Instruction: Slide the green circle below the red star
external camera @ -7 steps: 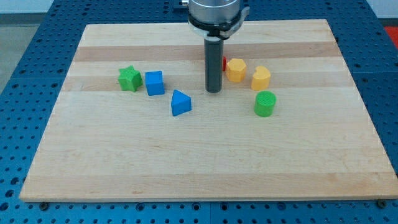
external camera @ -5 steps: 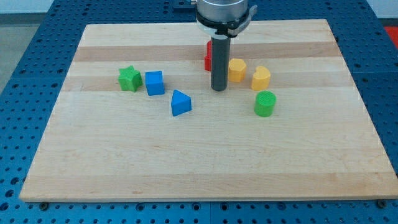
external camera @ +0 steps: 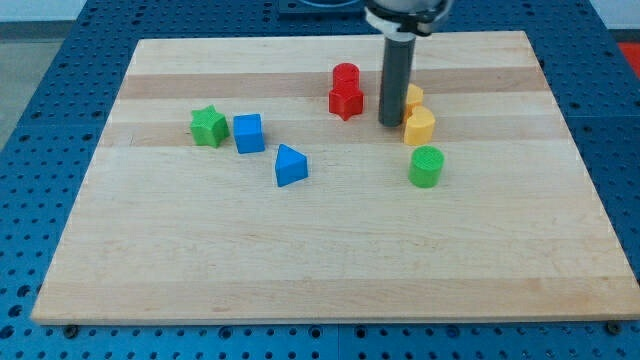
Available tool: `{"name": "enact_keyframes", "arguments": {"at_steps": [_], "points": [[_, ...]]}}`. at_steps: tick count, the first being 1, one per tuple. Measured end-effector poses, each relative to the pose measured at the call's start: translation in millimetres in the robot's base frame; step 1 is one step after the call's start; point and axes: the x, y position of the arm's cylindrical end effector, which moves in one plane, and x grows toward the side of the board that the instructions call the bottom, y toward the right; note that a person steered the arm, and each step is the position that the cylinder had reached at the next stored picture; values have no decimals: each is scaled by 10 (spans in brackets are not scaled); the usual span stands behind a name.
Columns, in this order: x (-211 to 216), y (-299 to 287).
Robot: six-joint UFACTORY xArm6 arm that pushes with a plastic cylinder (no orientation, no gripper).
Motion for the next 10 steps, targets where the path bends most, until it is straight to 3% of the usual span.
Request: {"name": "enact_keyframes", "arguments": {"at_steps": [3,5,7,10], "points": [[76,446],[162,440],[170,217],[652,-183]]}}
